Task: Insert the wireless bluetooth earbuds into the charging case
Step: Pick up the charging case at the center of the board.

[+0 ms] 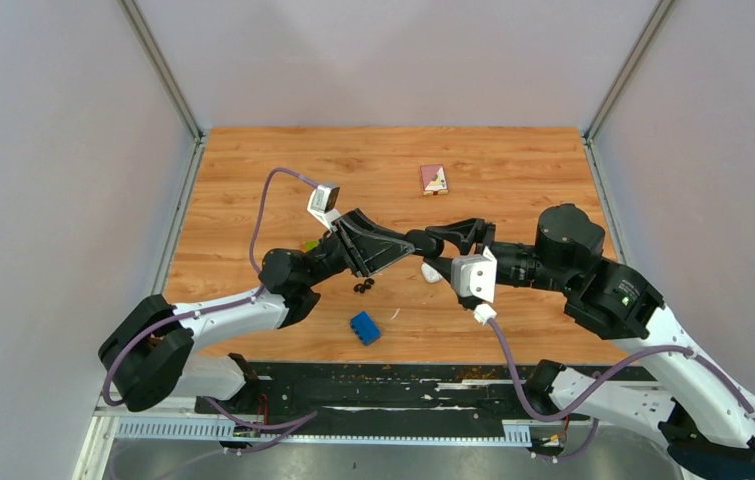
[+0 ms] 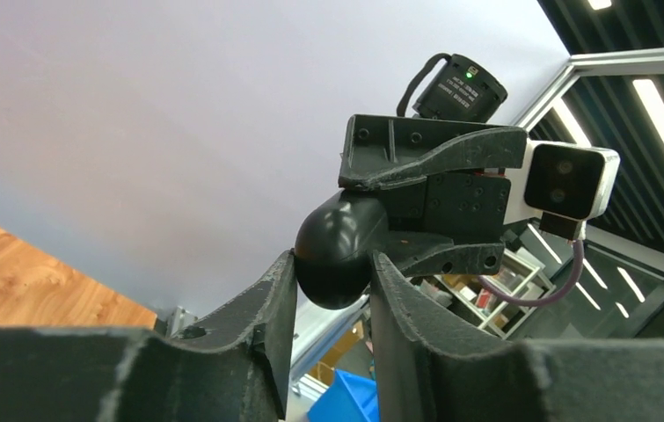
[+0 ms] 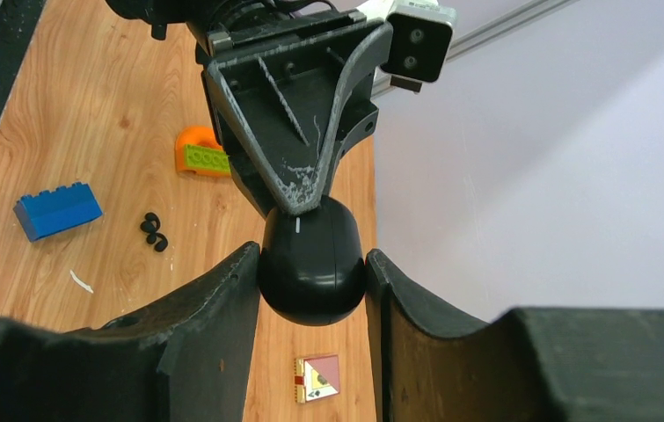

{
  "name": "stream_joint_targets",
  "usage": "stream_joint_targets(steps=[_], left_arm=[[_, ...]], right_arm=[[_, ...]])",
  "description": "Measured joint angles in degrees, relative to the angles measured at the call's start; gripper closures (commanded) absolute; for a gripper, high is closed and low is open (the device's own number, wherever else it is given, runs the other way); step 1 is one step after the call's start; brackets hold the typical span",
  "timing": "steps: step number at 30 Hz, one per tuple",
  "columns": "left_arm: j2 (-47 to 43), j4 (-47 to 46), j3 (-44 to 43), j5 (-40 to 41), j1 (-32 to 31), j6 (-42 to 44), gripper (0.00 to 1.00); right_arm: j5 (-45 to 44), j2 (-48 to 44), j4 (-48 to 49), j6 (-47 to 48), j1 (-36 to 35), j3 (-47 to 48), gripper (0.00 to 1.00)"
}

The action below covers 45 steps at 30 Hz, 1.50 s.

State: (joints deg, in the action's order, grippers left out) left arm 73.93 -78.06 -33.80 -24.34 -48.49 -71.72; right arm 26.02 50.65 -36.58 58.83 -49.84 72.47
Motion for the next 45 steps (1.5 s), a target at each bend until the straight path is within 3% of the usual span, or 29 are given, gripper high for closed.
stream_joint_targets(steps=[4,8,13,19,25,38,41,45], left_arm=[[0.04,-0.09,0.00,-0.68,0.24,0.13,0.85],[0.00,0.92,0.11,-1.49,0.28,1.66,0.88],[-3.87,8.90,0.92,-4.68,-0.20,9.88,0.89],[-13.25,28.04,2.58,-5.62,-0.66,30.45,0.89],[-17.57,32.98,9.99,-5.29,-1.20,42.51,0.90],[-17.70,27.52,13.75,-4.50,-1.90,43.93,0.92],[-17.97,26.97,13.75,-4.50,-2.03,43.80,0.92],[-18.14,26.36,13.75,-4.48,-2.05,43.78,0.92]], right_arm=[[-0.92,-0.46,-0.11,0.35,0.00,-0.66,0.56],[-2.05,-0.09,-1.51,-0.96,0.02,-0.76,0.36],[-2.60,3.17,-5.64,-5.97,0.96,-0.85,0.27],[3.04,8.37,-16.33,-15.10,2.38,1.77,0.26],[11.43,10.71,-22.86,-22.29,3.69,1.84,0.27],[16.15,15.43,-21.64,-30.95,6.97,0.48,0.30],[16.81,16.59,-21.03,-31.89,7.15,0.46,0.36],[17.92,17.14,-20.50,-32.85,7.17,0.46,0.52]])
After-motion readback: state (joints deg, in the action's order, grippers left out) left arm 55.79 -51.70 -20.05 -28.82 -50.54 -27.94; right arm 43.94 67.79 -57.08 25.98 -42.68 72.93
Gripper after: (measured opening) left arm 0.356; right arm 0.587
